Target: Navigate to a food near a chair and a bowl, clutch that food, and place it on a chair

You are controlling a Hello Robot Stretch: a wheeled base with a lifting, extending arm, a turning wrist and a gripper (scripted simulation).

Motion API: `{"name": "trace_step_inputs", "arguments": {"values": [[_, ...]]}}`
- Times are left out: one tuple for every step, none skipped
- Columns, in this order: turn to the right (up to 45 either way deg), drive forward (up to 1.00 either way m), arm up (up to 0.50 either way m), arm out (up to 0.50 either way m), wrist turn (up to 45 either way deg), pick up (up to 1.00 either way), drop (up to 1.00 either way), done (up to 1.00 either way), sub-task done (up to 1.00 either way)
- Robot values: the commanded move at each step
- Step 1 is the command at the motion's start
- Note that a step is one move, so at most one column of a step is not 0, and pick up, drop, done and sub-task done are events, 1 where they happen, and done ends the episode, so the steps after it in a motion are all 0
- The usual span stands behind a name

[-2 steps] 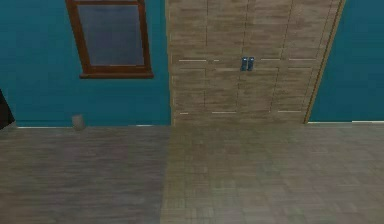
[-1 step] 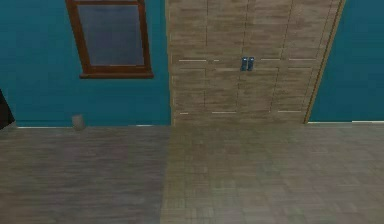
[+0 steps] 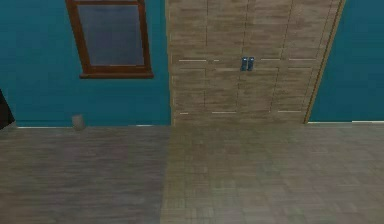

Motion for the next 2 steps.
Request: {"name": "trace_step_inputs", "arguments": {"values": [[0.0, 0.00, 0.00, 0.00, -9.0, 0.00, 0.00, 0.00, 0.00], [0.0, 0.00, 0.00, -0.34, 0.0, 0.00, 0.00, 0.00, 0.00]]}}
